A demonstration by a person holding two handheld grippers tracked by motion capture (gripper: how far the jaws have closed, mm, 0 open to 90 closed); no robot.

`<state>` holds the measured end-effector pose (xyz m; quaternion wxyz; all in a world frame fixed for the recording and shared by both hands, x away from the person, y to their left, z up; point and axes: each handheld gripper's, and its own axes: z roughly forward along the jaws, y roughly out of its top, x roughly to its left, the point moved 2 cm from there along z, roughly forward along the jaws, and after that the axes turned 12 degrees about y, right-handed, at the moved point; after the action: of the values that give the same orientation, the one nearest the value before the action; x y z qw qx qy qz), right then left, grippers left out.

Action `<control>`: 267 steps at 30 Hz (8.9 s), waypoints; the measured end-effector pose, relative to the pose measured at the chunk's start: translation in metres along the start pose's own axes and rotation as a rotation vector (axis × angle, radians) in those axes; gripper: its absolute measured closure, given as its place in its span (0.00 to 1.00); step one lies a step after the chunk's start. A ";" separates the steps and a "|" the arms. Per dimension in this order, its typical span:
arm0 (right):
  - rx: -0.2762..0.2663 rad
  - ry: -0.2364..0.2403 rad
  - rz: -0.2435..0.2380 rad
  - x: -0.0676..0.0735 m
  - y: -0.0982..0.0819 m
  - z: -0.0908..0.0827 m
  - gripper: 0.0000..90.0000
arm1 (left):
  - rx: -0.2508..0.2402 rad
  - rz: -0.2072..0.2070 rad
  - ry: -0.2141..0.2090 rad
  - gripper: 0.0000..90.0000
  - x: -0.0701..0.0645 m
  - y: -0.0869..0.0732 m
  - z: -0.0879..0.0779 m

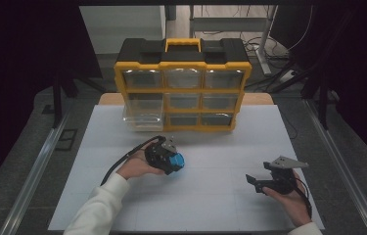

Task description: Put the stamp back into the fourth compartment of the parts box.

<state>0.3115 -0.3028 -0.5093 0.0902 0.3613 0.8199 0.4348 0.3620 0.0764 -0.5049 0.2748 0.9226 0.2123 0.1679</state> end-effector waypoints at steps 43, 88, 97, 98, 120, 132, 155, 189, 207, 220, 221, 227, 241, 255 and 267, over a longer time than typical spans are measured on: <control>-0.001 -0.006 -0.005 0.000 0.000 0.000 0.14 | -0.116 -0.013 0.040 0.46 -0.007 0.001 -0.035; 0.000 -0.009 -0.007 0.000 0.000 -0.001 0.14 | -0.293 -0.110 0.140 0.46 0.002 0.005 -0.093; 0.002 -0.008 -0.006 0.000 0.000 0.000 0.14 | -0.320 -0.146 0.157 0.46 0.006 0.006 -0.101; 0.002 -0.008 -0.007 0.000 0.000 0.000 0.14 | -0.322 -0.150 0.160 0.46 0.007 0.006 -0.102; -0.004 -0.003 -0.004 0.000 0.001 0.000 0.14 | -0.391 -0.210 0.182 0.46 0.017 0.016 -0.121; -0.004 -0.007 -0.006 0.000 0.001 0.000 0.14 | -0.422 -0.232 0.185 0.46 0.025 0.027 -0.130; -0.006 -0.006 -0.002 0.000 0.001 0.000 0.14 | -0.426 -0.253 0.227 0.46 0.043 0.036 -0.146; -0.007 -0.006 -0.001 0.000 0.001 -0.001 0.14 | -0.397 -0.326 0.302 0.46 0.082 0.031 -0.148; -0.007 -0.005 -0.002 0.000 0.001 -0.001 0.14 | -0.351 -0.384 0.381 0.46 0.107 0.025 -0.143; -0.007 -0.007 -0.004 -0.001 0.001 0.000 0.14 | -0.334 -0.441 0.420 0.46 0.118 0.020 -0.137; -0.006 -0.006 -0.003 -0.001 0.001 0.000 0.14 | -0.334 -0.443 0.421 0.46 0.119 0.019 -0.137; -0.005 -0.006 -0.003 -0.001 0.001 0.000 0.14 | -0.325 -0.446 0.425 0.46 0.120 0.020 -0.133; -0.003 -0.007 -0.002 -0.001 0.000 0.000 0.14 | -0.305 -0.443 0.435 0.45 0.122 0.019 -0.123; 0.000 -0.007 -0.003 -0.001 0.000 0.000 0.14 | -0.309 -0.458 0.408 0.24 0.113 0.015 -0.128; 0.001 -0.009 -0.005 -0.001 0.000 0.001 0.14 | -0.376 -0.421 0.317 0.23 0.089 0.009 -0.138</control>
<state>0.3127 -0.3027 -0.5096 0.0948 0.3615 0.8206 0.4324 0.3821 0.1722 -0.3732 0.4328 0.7538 0.4038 0.2852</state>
